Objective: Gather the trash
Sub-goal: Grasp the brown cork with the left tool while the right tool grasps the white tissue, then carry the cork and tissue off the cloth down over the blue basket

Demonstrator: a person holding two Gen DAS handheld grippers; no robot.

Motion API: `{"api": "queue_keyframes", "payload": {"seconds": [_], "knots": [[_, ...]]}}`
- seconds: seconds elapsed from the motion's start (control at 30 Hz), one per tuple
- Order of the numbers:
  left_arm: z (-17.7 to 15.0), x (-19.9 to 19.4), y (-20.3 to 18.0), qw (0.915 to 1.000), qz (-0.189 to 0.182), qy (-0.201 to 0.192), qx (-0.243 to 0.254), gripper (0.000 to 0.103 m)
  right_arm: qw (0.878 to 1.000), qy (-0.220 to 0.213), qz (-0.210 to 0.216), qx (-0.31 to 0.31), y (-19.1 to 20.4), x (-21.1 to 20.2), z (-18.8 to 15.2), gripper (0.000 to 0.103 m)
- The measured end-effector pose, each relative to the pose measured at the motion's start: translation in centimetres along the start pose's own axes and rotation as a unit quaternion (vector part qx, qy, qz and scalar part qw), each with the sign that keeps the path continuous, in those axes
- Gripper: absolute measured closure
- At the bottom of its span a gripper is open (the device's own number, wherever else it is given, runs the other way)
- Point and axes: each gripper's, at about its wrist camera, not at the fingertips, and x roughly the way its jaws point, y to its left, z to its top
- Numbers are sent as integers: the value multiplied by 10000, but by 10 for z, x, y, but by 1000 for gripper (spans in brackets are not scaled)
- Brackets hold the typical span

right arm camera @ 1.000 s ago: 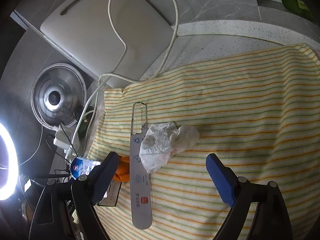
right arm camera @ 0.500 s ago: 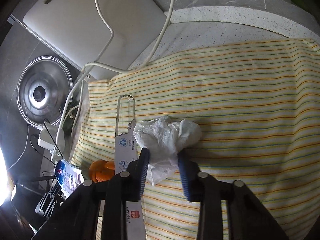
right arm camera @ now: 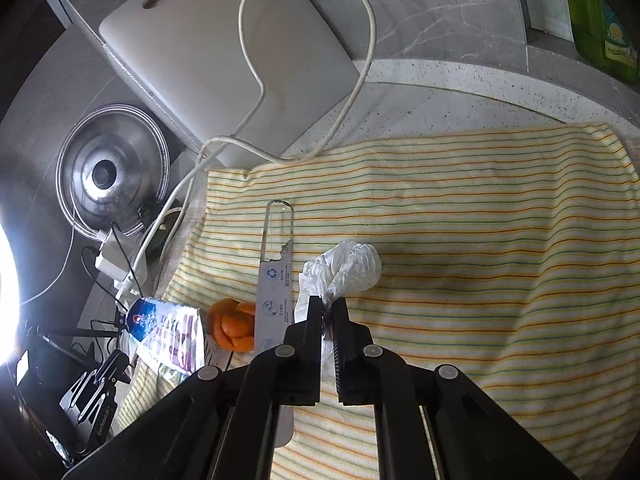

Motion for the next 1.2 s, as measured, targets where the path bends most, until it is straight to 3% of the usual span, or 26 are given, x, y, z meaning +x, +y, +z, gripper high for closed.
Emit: {"api": "queue_keyframes", "payload": {"seconds": [0.03,0.1,0.17,0.47,0.53,0.6,0.73,1.2], "knots": [[1,3,1,9999,-77,77,-53,85,10000,-17,10,-25,2,-3,-2,100],[3,7,1,9999,-91,81,-107,53,9999,-24,-3,-111,6,-5,-5,100],[6,13,-1,9999,-5,88,-110,48,9998,-5,-13,-180,10,-7,-8,100],[11,41,4,9989,63,352,-296,48,9995,40,42,-308,15,-8,-11,100],[10,48,3,9986,50,433,-287,54,9994,52,58,-323,15,-6,-10,100],[10,53,0,9984,64,501,-243,67,9994,56,55,-333,16,-4,-10,100],[10,54,-1,9985,79,493,-233,70,9992,78,25,-379,17,-1,-12,100],[0,-10,13,9991,-174,44,-392,71,9985,-156,156,-509,27,-42,-26,100]]}}
